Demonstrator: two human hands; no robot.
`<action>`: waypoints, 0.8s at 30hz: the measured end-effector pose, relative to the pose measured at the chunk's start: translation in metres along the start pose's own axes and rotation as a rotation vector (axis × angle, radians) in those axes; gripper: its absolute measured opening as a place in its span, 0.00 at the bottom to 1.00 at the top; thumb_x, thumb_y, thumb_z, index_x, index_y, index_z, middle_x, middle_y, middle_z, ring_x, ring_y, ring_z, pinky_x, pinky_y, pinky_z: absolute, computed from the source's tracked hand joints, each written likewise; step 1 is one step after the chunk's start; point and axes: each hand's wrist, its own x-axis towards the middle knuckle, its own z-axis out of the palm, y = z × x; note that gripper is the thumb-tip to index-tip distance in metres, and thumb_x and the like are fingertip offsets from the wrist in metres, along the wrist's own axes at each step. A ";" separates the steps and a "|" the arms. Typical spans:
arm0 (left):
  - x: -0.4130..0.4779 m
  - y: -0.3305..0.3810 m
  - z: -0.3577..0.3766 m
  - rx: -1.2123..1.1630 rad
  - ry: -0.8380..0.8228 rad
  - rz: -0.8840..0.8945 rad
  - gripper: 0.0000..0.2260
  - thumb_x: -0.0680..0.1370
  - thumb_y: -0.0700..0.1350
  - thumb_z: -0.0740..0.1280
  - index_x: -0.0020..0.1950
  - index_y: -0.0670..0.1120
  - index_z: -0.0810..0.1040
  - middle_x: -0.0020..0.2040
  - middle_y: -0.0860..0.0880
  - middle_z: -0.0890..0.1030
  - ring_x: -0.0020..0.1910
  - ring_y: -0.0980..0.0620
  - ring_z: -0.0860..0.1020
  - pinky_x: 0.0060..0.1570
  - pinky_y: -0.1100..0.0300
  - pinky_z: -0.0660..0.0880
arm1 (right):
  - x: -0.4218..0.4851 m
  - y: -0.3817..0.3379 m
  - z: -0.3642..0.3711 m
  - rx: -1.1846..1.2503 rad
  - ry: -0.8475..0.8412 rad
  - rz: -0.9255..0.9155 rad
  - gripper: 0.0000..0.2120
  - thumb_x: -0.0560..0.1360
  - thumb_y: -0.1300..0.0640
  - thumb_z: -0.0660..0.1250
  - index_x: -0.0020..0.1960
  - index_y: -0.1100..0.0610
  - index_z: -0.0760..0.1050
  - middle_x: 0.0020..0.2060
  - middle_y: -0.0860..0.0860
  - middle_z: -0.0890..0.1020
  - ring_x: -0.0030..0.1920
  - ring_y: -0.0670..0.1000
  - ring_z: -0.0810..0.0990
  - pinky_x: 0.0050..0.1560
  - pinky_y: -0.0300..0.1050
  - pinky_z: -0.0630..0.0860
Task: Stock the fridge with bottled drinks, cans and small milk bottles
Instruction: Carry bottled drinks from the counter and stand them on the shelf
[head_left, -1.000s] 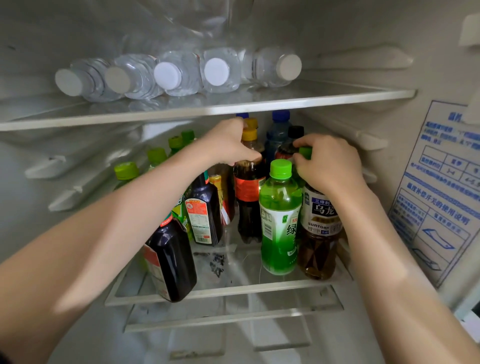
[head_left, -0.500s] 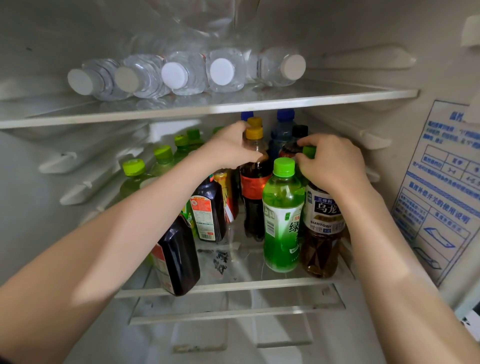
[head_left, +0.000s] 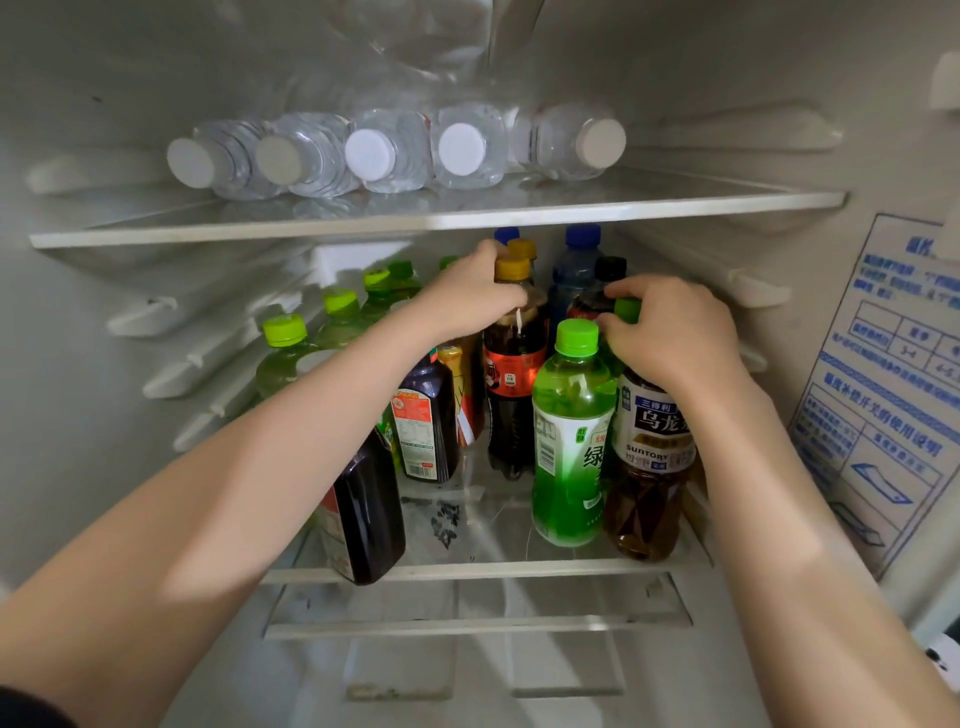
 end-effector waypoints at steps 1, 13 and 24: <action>0.000 -0.001 -0.003 -0.041 -0.034 0.000 0.25 0.75 0.46 0.66 0.70 0.48 0.62 0.55 0.48 0.75 0.47 0.52 0.75 0.41 0.60 0.72 | 0.000 0.000 0.000 -0.001 0.001 -0.001 0.18 0.75 0.51 0.65 0.65 0.49 0.74 0.59 0.53 0.79 0.58 0.57 0.77 0.49 0.45 0.72; -0.001 0.002 0.013 0.083 0.141 0.085 0.09 0.74 0.57 0.68 0.45 0.55 0.71 0.42 0.58 0.75 0.39 0.60 0.73 0.35 0.64 0.66 | -0.001 -0.001 -0.004 -0.003 -0.022 0.003 0.18 0.76 0.51 0.64 0.66 0.49 0.73 0.60 0.53 0.79 0.59 0.57 0.76 0.51 0.46 0.73; 0.001 -0.006 0.014 -0.190 0.064 0.084 0.13 0.74 0.43 0.70 0.53 0.54 0.70 0.48 0.54 0.76 0.46 0.53 0.76 0.39 0.61 0.71 | 0.000 -0.002 -0.004 -0.004 -0.031 0.001 0.18 0.76 0.52 0.63 0.66 0.50 0.73 0.61 0.54 0.78 0.59 0.56 0.76 0.51 0.46 0.73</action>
